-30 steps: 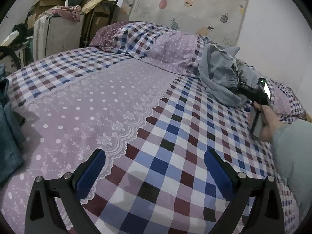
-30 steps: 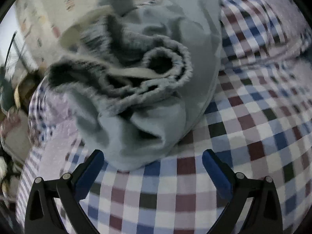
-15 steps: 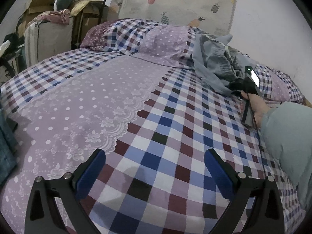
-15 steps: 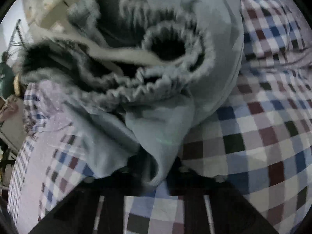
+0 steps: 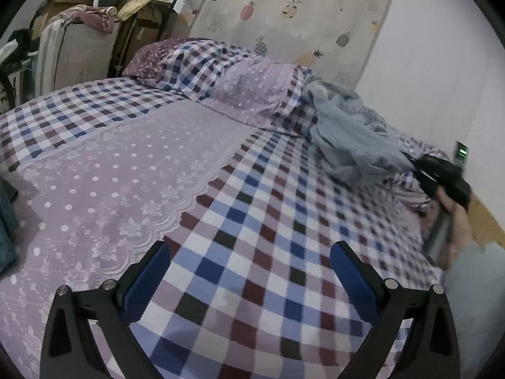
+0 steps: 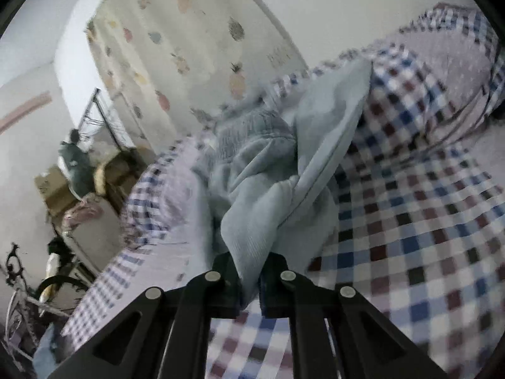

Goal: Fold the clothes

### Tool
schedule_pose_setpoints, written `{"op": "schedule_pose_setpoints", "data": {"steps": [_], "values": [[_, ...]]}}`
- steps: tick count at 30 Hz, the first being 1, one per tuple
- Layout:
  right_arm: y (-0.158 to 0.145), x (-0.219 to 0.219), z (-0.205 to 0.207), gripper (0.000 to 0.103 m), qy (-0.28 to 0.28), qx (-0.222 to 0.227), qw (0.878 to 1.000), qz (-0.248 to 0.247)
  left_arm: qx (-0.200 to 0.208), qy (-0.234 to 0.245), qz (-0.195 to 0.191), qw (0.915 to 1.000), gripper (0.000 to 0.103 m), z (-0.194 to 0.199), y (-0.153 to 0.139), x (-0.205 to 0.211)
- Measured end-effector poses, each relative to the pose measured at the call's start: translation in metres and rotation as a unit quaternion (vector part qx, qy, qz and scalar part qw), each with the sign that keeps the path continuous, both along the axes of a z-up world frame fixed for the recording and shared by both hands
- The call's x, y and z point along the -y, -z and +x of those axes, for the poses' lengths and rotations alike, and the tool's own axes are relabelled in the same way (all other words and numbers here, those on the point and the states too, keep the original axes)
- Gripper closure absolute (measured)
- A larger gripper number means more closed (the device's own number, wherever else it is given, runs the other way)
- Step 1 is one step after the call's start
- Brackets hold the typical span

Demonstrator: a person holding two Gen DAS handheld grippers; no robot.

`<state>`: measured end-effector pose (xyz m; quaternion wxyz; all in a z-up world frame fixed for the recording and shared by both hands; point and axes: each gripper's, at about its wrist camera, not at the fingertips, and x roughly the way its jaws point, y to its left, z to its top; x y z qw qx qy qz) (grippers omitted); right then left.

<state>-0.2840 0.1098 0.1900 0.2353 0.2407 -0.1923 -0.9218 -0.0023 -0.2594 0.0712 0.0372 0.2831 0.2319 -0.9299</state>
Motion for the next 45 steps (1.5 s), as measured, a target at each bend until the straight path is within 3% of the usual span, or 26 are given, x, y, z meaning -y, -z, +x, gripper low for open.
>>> {"op": "schedule_pose_setpoints", "data": {"steps": [2, 10, 18, 20, 24, 25, 26, 28, 29, 35, 43, 45], "values": [[-0.018, -0.018, 0.038, 0.097, -0.007, -0.011, 1.0, -0.014, -0.006, 0.003, 0.013, 0.9999, 0.001, 0.002, -0.004, -0.001], [-0.021, -0.105, 0.208, 0.097, 0.028, 0.014, 0.999, -0.024, -0.051, 0.042, 0.04, 0.997, 0.001, 0.019, -0.034, -0.022], [-0.019, -0.235, 0.353, 0.098, 0.158, 0.002, 0.986, -0.057, -0.096, 0.114, 0.058, 0.9872, 0.001, 0.045, -0.059, -0.061], [-0.004, -0.268, 0.362, 0.097, 0.223, 0.039, 0.974, -0.005, -0.097, 0.138, 0.067, 0.9834, 0.001, 0.047, -0.062, -0.075], [0.033, -0.292, 0.365, 0.092, 0.249, 0.089, 0.964, 0.038, -0.079, 0.189, 0.094, 0.9742, 0.001, 0.041, -0.058, -0.105], [0.042, -0.297, 0.366, 0.086, 0.256, 0.101, 0.96, 0.049, -0.073, 0.2, 0.1, 0.972, 0.001, 0.039, -0.055, -0.113], [0.043, -0.294, 0.372, 0.062, 0.266, 0.087, 0.957, 0.071, -0.065, 0.209, 0.1, 0.9706, 0.001, 0.036, -0.052, -0.121], [0.044, -0.289, 0.382, 0.032, 0.284, 0.063, 0.951, 0.108, -0.047, 0.224, 0.091, 0.9691, 0.001, 0.03, -0.046, -0.138], [0.043, -0.288, 0.38, 0.03, 0.278, 0.062, 0.952, 0.111, -0.04, 0.231, 0.086, 0.9682, 0.001, 0.028, -0.043, -0.146], [0.036, -0.266, 0.368, 0.03, 0.201, 0.029, 0.97, 0.134, -0.02, 0.271, 0.055, 0.9608, 0.001, 0.036, -0.032, -0.193], [0.038, -0.235, 0.365, 0.031, 0.117, 0.022, 0.987, 0.108, -0.013, 0.313, 0.042, 0.9486, 0.001, 0.053, -0.025, -0.242], [0.033, -0.231, 0.372, 0.048, 0.093, 0.008, 0.991, 0.099, -0.012, 0.323, 0.046, 0.9451, 0.001, 0.06, -0.026, -0.253]]}}
